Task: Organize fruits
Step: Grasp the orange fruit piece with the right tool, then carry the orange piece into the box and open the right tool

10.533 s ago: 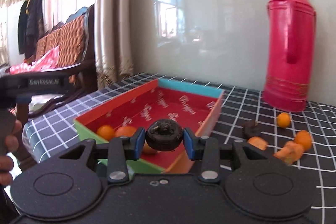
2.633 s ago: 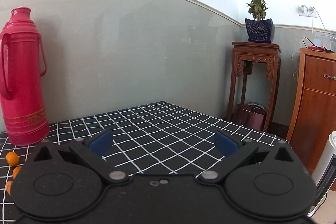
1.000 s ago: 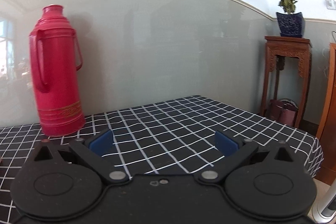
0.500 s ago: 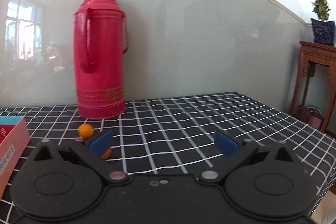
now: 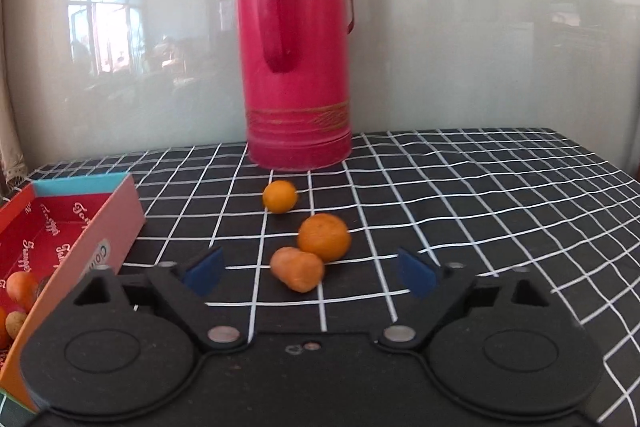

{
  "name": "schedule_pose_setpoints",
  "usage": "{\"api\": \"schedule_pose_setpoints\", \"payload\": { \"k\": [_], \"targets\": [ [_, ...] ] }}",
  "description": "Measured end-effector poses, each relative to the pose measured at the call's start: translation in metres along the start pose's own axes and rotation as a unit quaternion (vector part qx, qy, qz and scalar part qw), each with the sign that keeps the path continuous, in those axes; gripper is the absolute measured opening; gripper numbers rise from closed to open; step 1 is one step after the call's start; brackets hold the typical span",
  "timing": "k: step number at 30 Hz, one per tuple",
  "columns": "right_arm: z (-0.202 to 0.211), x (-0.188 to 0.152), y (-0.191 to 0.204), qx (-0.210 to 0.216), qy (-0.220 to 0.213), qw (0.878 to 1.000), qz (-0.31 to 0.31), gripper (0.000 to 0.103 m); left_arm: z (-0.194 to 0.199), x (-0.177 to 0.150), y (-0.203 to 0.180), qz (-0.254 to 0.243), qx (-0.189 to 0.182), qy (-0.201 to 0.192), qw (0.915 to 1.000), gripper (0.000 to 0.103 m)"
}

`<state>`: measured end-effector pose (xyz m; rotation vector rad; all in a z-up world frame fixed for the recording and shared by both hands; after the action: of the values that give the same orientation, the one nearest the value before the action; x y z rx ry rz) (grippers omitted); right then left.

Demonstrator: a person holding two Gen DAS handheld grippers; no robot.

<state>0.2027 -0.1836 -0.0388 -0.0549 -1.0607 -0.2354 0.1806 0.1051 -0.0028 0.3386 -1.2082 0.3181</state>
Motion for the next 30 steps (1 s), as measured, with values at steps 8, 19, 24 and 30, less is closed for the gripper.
{"api": "schedule_pose_setpoints", "payload": {
  "k": [8,19,24,30],
  "targets": [
    [-0.031,-0.007,0.005,-0.001,0.046,0.999,-0.018,0.059,-0.012,-0.004,0.034,0.020,0.027,0.012,0.9994,0.097],
    [-0.045,-0.013,0.017,0.004,0.056,0.998,-0.008,0.030,-0.024,-0.007,0.059,0.034,0.049,0.023,0.9980,0.097],
    [-0.036,-0.011,0.025,0.019,0.042,0.999,0.003,0.030,-0.029,-0.009,0.067,0.048,0.052,0.035,0.9968,0.097],
    [-0.010,-0.002,0.045,0.085,-0.003,0.996,0.014,0.030,-0.031,-0.013,0.077,0.069,0.060,0.048,0.9947,0.097]
  ]
}}
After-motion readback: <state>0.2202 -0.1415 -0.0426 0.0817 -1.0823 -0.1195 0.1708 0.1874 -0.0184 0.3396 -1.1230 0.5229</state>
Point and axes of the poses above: each gripper's, at about its wrist camera, not at the fingertips, and z roughly against the way its jaws point, y to its left, x to its top, the point moved 6 cm from there along -z, roughly the way its jaws point, and after that the axes turned 4 degrees about x, right-handed, at the moved point
